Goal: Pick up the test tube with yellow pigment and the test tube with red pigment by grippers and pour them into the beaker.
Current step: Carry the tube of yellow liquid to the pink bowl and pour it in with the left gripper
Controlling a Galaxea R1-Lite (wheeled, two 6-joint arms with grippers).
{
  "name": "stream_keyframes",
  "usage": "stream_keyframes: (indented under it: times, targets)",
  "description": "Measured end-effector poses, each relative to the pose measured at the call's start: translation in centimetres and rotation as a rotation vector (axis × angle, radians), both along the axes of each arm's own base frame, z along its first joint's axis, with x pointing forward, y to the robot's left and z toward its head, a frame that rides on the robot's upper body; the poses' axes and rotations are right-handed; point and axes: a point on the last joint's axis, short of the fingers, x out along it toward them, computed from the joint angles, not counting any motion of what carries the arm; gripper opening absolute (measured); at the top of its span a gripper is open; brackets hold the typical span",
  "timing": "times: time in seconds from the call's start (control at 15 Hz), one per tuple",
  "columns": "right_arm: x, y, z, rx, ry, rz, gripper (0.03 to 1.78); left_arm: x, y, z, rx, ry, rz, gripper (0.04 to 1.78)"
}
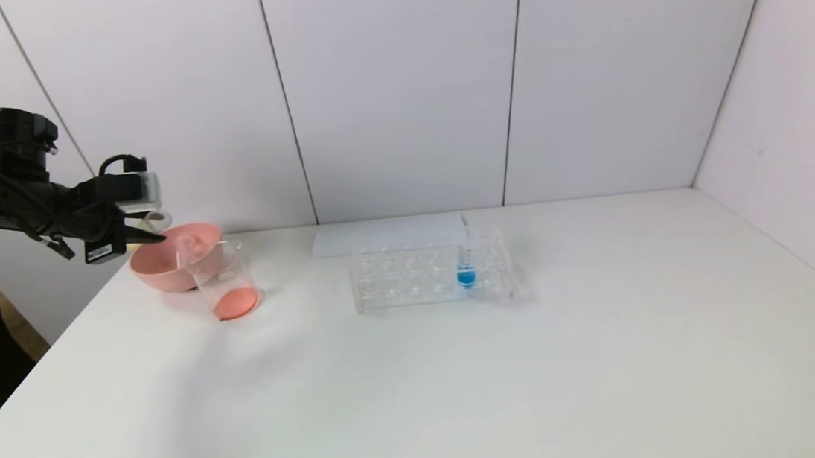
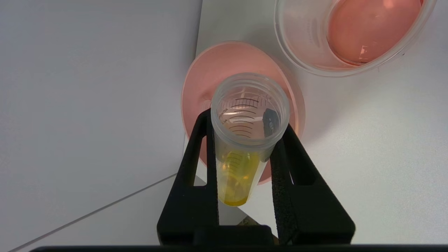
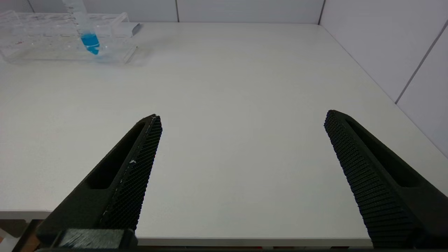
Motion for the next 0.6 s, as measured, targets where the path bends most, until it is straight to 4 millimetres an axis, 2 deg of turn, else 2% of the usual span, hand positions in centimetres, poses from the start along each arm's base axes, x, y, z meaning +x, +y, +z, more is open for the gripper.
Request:
stream_keyframes:
  times: [0.6]
  targets:
    - [0.00,0.00,0.00,0.000,0.000,-0.001,1.70,-0.17,-0.82,-0.10,0.020,0.023,-0.033,0.44]
